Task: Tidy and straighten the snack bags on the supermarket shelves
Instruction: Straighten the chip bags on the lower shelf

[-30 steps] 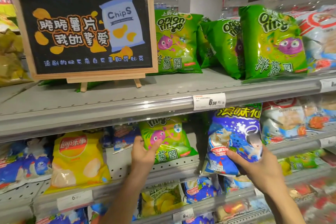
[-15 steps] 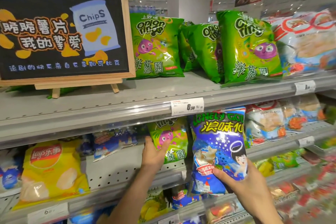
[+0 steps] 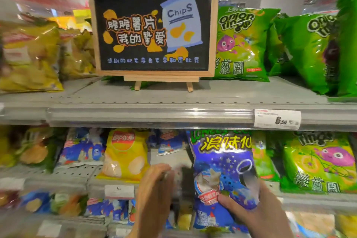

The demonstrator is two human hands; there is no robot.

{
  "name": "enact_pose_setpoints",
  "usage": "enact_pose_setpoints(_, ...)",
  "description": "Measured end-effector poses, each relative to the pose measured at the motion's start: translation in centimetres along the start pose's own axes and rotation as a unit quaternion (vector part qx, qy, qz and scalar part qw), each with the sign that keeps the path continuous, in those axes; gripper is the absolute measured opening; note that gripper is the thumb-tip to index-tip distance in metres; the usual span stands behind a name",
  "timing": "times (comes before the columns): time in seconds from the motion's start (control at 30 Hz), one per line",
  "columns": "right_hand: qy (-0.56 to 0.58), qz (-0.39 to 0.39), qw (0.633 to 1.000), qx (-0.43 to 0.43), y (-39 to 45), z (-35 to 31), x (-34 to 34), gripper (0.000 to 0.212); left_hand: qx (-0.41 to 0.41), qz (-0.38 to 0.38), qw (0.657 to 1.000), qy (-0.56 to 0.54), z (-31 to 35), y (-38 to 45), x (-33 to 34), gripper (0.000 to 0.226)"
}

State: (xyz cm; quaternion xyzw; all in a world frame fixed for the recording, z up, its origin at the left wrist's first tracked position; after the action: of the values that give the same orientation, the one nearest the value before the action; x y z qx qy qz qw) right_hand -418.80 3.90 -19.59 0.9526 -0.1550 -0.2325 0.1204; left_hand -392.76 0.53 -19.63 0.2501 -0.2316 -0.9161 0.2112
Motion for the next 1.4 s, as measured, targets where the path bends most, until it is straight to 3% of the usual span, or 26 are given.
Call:
enact_pose_setpoints(0.07,0.01,-0.042,0.999,0.0,0.4,-0.7,2.5,0.093,-0.015,0.071,0.996,0.053,-1.9,-0.3,-3.8,0.003)
enact_pose_setpoints(0.17,0.021,-0.032,0.999,-0.023,1.1,-2.4,4.9,0.078,-0.053,0.112,0.981,0.148,-4.7,0.1,-8.1,0.039)
enact_pose_setpoints(0.27,0.02,0.019,0.998,-0.052,2.0,-4.2,6.8,0.073,-0.093,0.091,0.965,0.226,-7.1,1.4,-10.4,0.071)
enact_pose_setpoints(0.37,0.002,0.052,0.997,-0.055,3.2,-5.0,8.8,0.068,-0.13,0.036,0.957,0.257,-9.5,2.6,-11.9,0.085)
enact_pose_setpoints(0.5,0.003,0.094,0.995,-0.04,4.1,-5.0,11.1,0.074,0.011,0.037,0.938,0.346,-11.1,2.7,-13.8,0.072)
enact_pose_setpoints(0.57,-0.004,0.102,0.994,-0.027,4.3,-4.6,11.9,0.074,0.035,0.015,0.927,0.373,-11.8,2.8,-14.2,0.066)
enact_pose_setpoints(0.67,-0.013,0.117,0.993,-0.021,4.3,-4.5,12.3,0.076,0.045,-0.035,0.913,0.404,-12.9,3.5,-14.7,0.073)
enact_pose_setpoints(0.8,-0.017,0.108,0.994,-0.026,4.1,-5.3,12.7,0.076,0.076,-0.064,0.922,0.375,-13.5,3.9,-14.9,0.053)
enact_pose_setpoints(1.07,-0.036,0.029,0.999,-0.008,4.7,-4.9,12.4,0.064,0.1,-0.043,0.926,0.361,-14.2,3.7,-14.6,0.048)
enact_pose_setpoints(1.4,-0.062,-0.051,0.997,0.018,4.9,-4.1,12.4,0.077,0.091,-0.039,0.918,0.383,-14.5,3.6,-14.1,0.049)
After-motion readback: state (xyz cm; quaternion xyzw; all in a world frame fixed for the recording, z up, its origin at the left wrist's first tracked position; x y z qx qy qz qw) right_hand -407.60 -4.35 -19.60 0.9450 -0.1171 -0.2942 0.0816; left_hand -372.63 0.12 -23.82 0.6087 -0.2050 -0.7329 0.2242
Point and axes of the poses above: each hand's wrist, its own y-axis towards the middle knuckle, its own x-axis out of the palm, z = x × y, the point moved 6 cm from there along y, towards the middle knuckle, and after that the axes turned 8 degrees about -x, right-handed, at the moved point
